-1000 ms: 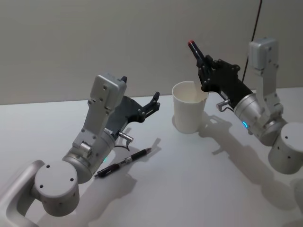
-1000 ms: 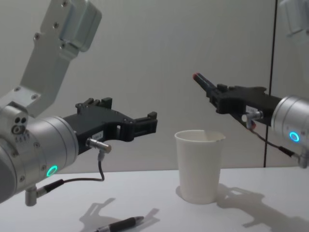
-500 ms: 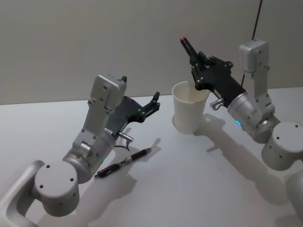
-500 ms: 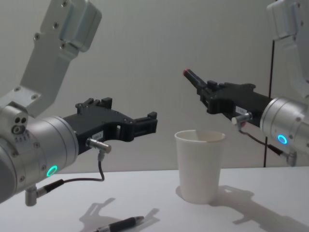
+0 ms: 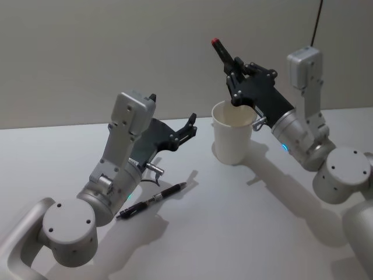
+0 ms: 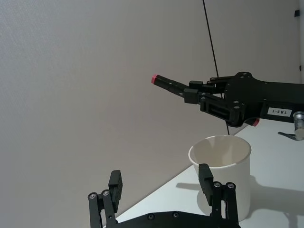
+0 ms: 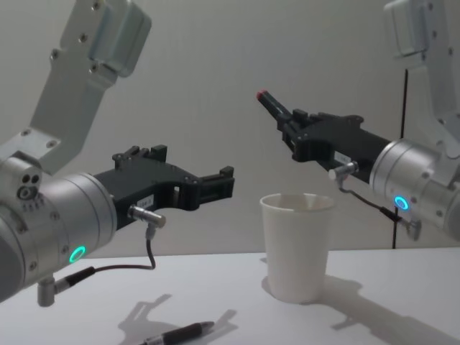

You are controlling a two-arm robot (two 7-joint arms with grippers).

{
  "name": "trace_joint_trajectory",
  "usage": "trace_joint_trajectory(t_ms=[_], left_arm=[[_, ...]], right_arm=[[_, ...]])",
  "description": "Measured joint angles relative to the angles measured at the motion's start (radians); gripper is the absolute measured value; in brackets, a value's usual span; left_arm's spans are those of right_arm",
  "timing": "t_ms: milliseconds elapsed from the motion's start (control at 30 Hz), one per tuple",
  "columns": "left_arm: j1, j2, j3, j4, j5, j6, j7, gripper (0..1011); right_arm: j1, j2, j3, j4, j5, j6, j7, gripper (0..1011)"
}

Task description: Place the pen into the pen holder.

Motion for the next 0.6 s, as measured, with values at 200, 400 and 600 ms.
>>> trace_joint_trajectory(t_ms=[200, 400, 600], left_arm=[[0.000, 0.000, 0.000, 0.000, 0.000, 0.000, 0.000, 1001], [0.000, 0.000, 0.000, 0.000, 0.000, 0.000, 0.000, 1001], [0.000, 0.000, 0.000, 0.000, 0.000, 0.000, 0.000, 1001]], right_arm=[[0.018, -0.009, -0.005, 0.032, -0.001, -0.020, 0.003, 185], [0.036, -0.019, -0.009, 0.067, -0.006, -0.036, 0.003, 185], [0.057, -0.029, -0.014, 0.106, -0.014, -0.055, 0.003, 185]])
